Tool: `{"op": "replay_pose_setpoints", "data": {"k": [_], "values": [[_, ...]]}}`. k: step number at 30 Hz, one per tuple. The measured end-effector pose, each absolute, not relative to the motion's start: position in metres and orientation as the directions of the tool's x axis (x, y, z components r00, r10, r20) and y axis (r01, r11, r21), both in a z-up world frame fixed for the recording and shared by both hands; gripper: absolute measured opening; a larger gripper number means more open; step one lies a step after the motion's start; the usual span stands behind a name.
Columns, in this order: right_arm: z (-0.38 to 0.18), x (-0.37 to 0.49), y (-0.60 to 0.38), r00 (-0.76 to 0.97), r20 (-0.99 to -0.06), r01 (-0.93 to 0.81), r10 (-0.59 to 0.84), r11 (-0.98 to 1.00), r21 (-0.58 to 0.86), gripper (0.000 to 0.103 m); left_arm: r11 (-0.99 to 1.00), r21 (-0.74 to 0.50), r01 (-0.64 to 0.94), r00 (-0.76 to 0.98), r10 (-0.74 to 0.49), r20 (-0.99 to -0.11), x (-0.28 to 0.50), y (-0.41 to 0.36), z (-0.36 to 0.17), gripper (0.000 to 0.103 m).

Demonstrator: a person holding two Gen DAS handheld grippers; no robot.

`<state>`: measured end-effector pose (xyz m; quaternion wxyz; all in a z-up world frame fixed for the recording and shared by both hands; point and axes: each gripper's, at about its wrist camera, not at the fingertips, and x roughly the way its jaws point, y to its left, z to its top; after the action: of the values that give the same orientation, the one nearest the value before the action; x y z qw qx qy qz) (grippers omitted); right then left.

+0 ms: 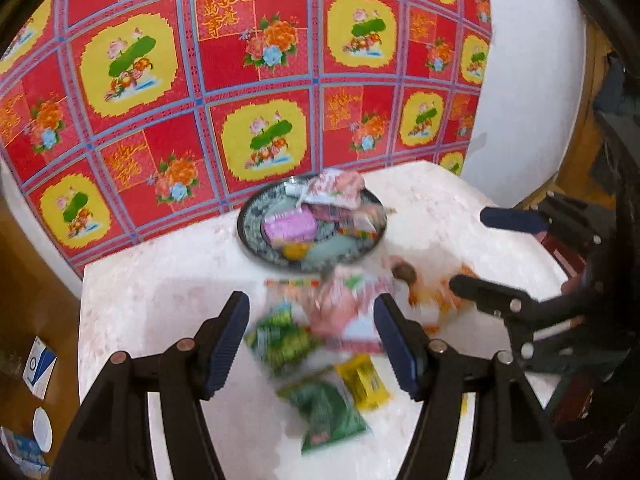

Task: Organize snacks
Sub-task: 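Withdraw both tools from the plate toward the remaining snacks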

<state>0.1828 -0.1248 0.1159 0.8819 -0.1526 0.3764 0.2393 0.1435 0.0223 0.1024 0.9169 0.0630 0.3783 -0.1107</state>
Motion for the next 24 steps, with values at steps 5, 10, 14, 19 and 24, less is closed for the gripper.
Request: {"op": "replay_pose_setpoints", "data": {"k": [5, 10, 14, 19, 24], "values": [[0.109, 0.157, -0.138, 0.591, -0.744, -0.532, 0.312, 0.844, -0.069, 0.068, 0.960, 0.055, 0.273, 0.725, -0.168, -0.668, 0.098, 0.024, 0.087, 0.069], [0.096, 0.131, -0.155, 0.594, -0.739, -0.515, 0.317, 0.856, -0.047, 0.068, 0.965, 0.059, 0.254, 0.753, -0.159, -0.639, 0.061, 0.035, 0.063, 0.073], [0.082, 0.114, -0.167, 0.576, -0.737, -0.514, 0.354, 0.858, 0.010, 0.068, 0.966, 0.027, 0.257, 0.738, -0.178, -0.652, 0.049, 0.039, 0.037, 0.073], [0.065, 0.101, -0.171, 0.559, -0.737, -0.520, 0.380, 0.853, 0.045, 0.068, 0.964, -0.073, 0.256, 0.720, -0.240, -0.651, 0.050, 0.050, 0.018, 0.073], [0.047, 0.095, -0.171, 0.559, -0.736, -0.532, 0.381, 0.846, 0.033, 0.068, 0.958, -0.122, 0.259, 0.716, -0.275, -0.642, 0.051, 0.053, 0.020, 0.073]]}}
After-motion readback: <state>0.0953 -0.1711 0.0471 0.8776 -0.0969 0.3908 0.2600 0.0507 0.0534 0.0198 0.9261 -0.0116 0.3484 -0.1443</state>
